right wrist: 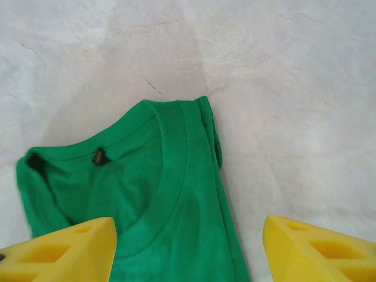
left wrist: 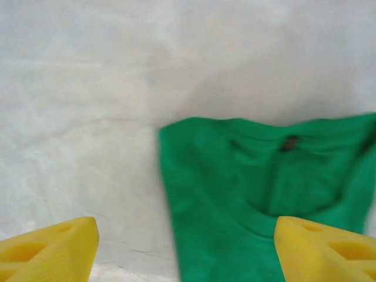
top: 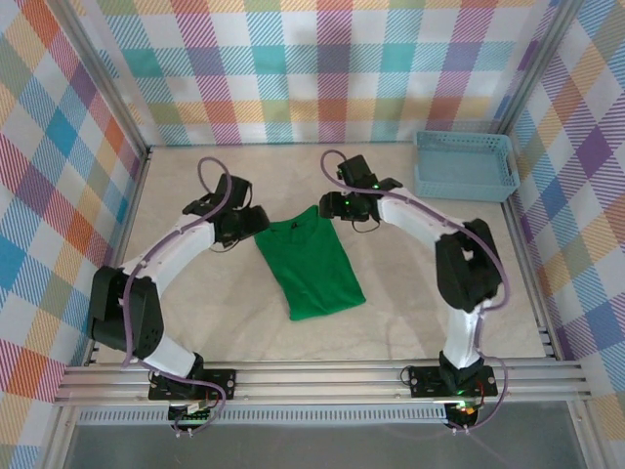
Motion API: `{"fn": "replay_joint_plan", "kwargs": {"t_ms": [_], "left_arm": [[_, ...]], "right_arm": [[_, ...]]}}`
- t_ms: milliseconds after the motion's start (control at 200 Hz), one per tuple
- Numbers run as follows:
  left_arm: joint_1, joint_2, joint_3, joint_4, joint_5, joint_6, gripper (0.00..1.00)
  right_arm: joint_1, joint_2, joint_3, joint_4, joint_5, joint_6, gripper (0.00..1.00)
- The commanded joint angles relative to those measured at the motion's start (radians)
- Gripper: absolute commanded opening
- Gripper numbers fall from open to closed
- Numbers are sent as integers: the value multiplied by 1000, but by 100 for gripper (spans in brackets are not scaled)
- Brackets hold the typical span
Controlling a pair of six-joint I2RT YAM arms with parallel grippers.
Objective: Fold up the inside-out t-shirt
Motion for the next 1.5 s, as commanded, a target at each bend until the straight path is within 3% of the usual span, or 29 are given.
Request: {"fn": "replay_joint_plan", "kwargs": {"t_ms": [0, 270, 585, 750, 1005, 1145, 1295, 1495], "left_arm": [[11, 72, -34, 95, 93, -45, 77], [12, 247, 15, 219, 205, -63, 66], [-17, 282, 68, 320, 258, -26, 22], [-40, 226, 44, 386, 292, 2, 6], [-34, 190, -34, 564, 396, 13, 4], [0, 279, 33, 452, 330, 28, 5], [26, 346, 79, 364, 259, 37, 19], [28, 456, 132, 329, 276, 21, 33]], "right_arm": [[-7, 93, 100, -70, -22, -106, 70], [-13, 236, 194, -80, -90, -119, 73], [-15, 282, 192, -86, -108, -107, 65], [-26, 283, 179, -80, -108, -99, 64], [-40, 287, 161, -69, -117, -94, 63], [-43, 283, 158, -71, -117, -88, 63], [-43, 263, 143, -76, -98, -71, 66], [-39, 298, 160, -94, -134, -37, 63]]}}
